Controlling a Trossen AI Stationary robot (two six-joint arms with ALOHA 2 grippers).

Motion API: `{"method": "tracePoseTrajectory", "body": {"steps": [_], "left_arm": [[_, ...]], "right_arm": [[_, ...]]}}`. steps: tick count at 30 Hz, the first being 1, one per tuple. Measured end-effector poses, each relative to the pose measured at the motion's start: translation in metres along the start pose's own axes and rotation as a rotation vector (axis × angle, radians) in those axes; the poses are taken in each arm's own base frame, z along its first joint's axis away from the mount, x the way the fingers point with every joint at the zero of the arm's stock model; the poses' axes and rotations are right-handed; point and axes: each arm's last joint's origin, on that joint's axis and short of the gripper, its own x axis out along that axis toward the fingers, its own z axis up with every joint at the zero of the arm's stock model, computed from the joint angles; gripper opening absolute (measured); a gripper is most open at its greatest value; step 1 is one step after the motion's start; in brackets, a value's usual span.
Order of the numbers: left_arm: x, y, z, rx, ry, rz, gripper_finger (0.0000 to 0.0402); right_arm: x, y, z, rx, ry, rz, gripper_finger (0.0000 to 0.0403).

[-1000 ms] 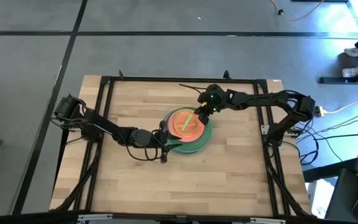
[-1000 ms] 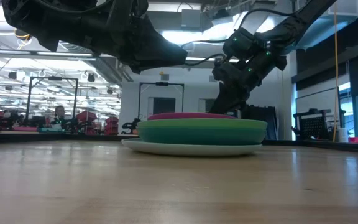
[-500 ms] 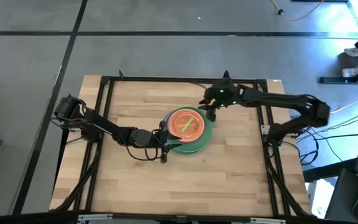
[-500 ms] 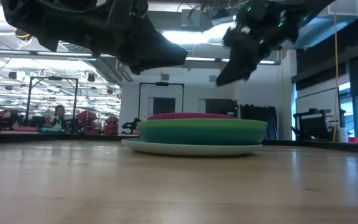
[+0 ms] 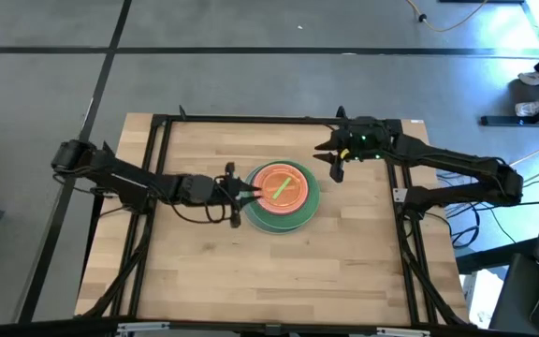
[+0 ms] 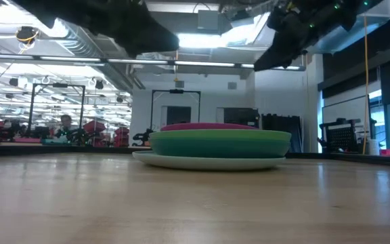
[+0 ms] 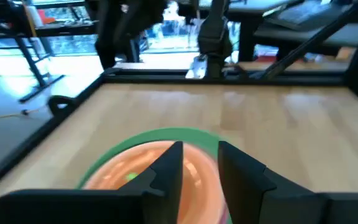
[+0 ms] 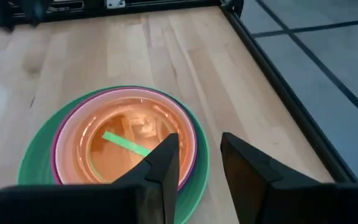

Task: Stack plastic plates
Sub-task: Return to Home Position

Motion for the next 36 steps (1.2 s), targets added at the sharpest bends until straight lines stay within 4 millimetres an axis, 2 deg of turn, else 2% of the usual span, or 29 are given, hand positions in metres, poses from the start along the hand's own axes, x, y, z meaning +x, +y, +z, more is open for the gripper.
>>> {"method": "tracePoseTrajectory", "body": {"steps": [3, 7, 10, 17, 25, 31, 36], "left_arm": [[-0.007, 0.011, 0.004, 0.028, 0.030, 0.025, 0.0067], [-0.014, 0.021, 0.007, 0.052, -0.020, -0.054, 0.0024], [-0.018, 0.028, -0.001, 0.060, -0.017, -0.057, 0.0004], [-0.031, 0.048, -0.026, 0.034, -0.053, -0.032, 0.0008], [-0.058, 0.066, -0.048, -0.047, -0.069, 0.024, 0.0003], [-0.083, 0.067, -0.063, -0.087, -0.124, 0.027, 0.0003], [-0.099, 0.068, -0.079, -0.120, -0.169, 0.033, 0.0002]], "right_arm": [[0.001, 0.001, -0.013, -0.002, -0.010, -0.022, 0.0115], [0.001, 0.002, -0.028, -0.007, -0.039, -0.052, 0.0115], [-0.003, 0.004, -0.036, 0.008, -0.101, -0.058, 0.0115], [-0.017, 0.009, -0.054, 0.033, -0.167, -0.057, 0.0103], [-0.034, 0.014, -0.070, 0.025, -0.222, -0.065, 0.0008], [-0.041, 0.015, -0.082, 0.045, -0.256, -0.123, 0.0022], [-0.044, 0.017, -0.093, 0.055, -0.360, -0.129, 0.0013]]}}
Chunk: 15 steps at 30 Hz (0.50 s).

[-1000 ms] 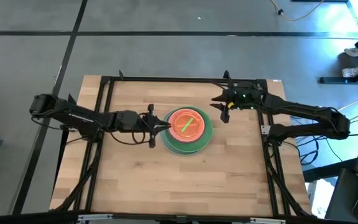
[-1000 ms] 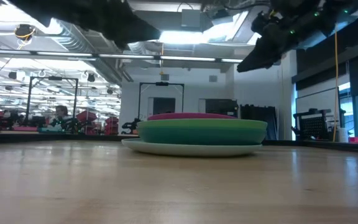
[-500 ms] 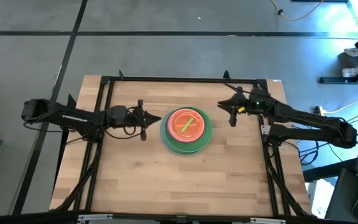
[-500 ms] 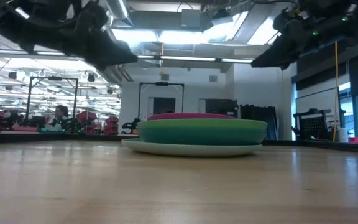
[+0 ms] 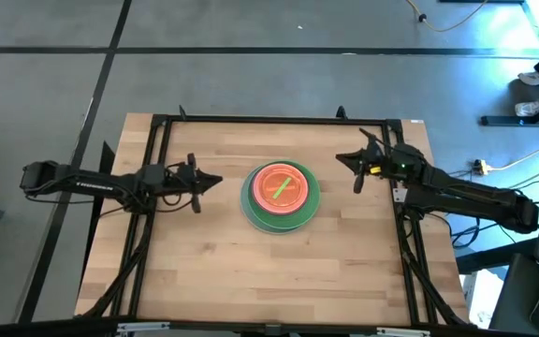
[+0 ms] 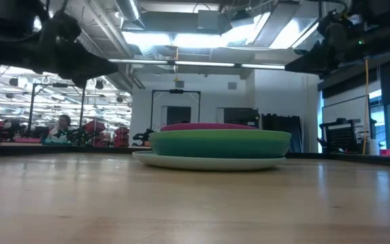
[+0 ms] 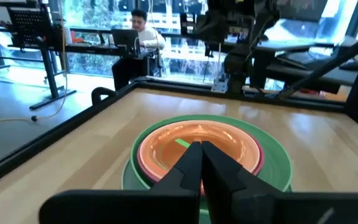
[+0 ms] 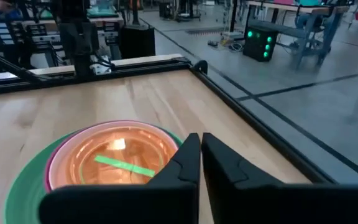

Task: Stack plastic plates
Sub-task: Return to Home Position

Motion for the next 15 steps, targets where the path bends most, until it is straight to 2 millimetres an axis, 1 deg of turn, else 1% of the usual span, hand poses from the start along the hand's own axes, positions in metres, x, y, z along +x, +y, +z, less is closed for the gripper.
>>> {"method": "tracePoseTrajectory", "body": {"steps": [3, 6, 15], "left_arm": [[-0.009, 0.002, -0.005, -0.009, -0.035, -0.003, 0.0002], [-0.015, 0.003, -0.008, -0.014, -0.063, -0.005, 0.0004], [-0.024, 0.004, -0.006, -0.016, -0.073, -0.009, 0.0002]], "right_arm": [[-0.003, 0.001, -0.010, 0.007, -0.023, 0.001, 0.0003], [-0.005, 0.001, -0.017, 0.021, -0.041, 0.001, 0.0003], [-0.008, 0.002, -0.040, 0.020, -0.081, 0.000, 0.0001]]}}
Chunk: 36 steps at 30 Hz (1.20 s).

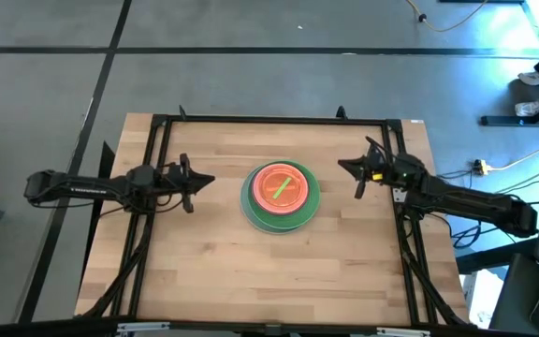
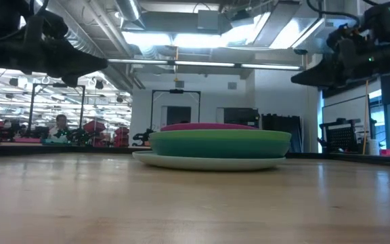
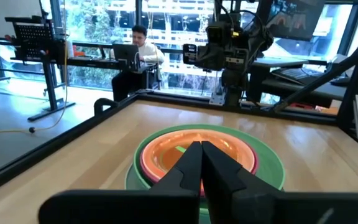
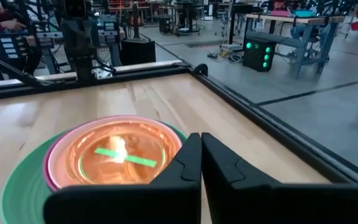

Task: Stack plastic plates
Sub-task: Return to Home Position

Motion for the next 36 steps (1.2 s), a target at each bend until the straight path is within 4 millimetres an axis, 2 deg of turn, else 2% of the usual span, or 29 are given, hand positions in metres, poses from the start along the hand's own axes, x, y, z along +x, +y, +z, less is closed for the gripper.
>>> {"method": "tracePoseTrajectory", "body": {"steps": [12, 30, 36], "left_arm": [[-0.010, 0.002, 0.002, -0.006, -0.019, -0.002, 0.0005], [-0.024, 0.004, 0.002, -0.031, -0.037, -0.004, 0.0005], [-0.024, 0.004, 0.001, -0.032, -0.025, -0.011, 0.0005]], "right_arm": [[-0.003, 0.000, -0.020, 0.029, 0.038, -0.006, 0.0001], [-0.014, 0.001, -0.029, 0.056, 0.054, -0.019, 0.0001], [-0.016, 0.002, -0.035, 0.058, 0.048, 0.025, 0.0001]]}}
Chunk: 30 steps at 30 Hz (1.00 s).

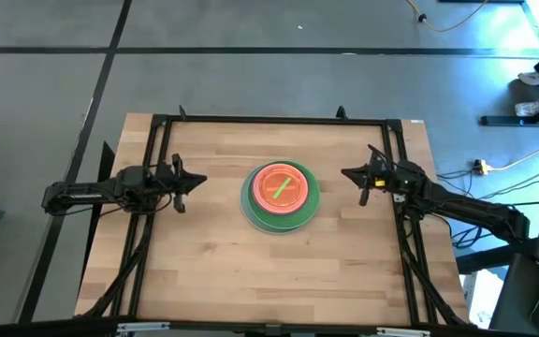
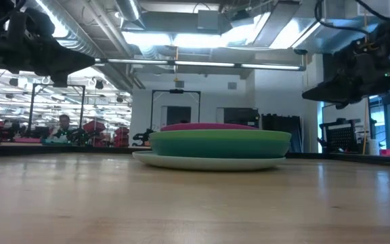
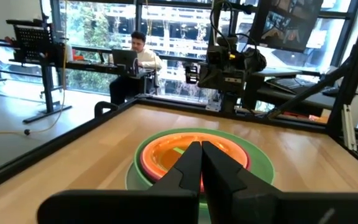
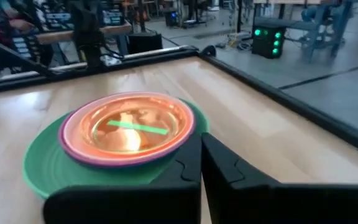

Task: Stack plastic plates
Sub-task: Return to Home Position

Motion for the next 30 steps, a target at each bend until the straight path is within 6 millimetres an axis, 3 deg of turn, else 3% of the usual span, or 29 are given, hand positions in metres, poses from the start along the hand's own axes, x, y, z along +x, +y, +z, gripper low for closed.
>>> {"method": "tracePoseTrajectory", "body": {"steps": [6, 18, 30], "left_arm": [[0.000, 0.001, 0.001, 0.032, -0.009, 0.032, 0.0005], [0.000, 0.002, 0.001, 0.053, -0.009, 0.058, 0.0005], [0.000, 0.000, -0.001, 0.055, 0.006, -0.004, 0.0005]], "right_arm": [[-0.001, 0.003, -0.009, 0.023, 0.039, 0.038, 0.0001], [-0.006, 0.033, -0.010, -0.065, 0.026, 0.141, 0.0001], [-0.014, 0.035, -0.002, -0.076, -0.062, 0.200, 0.0001]]}}
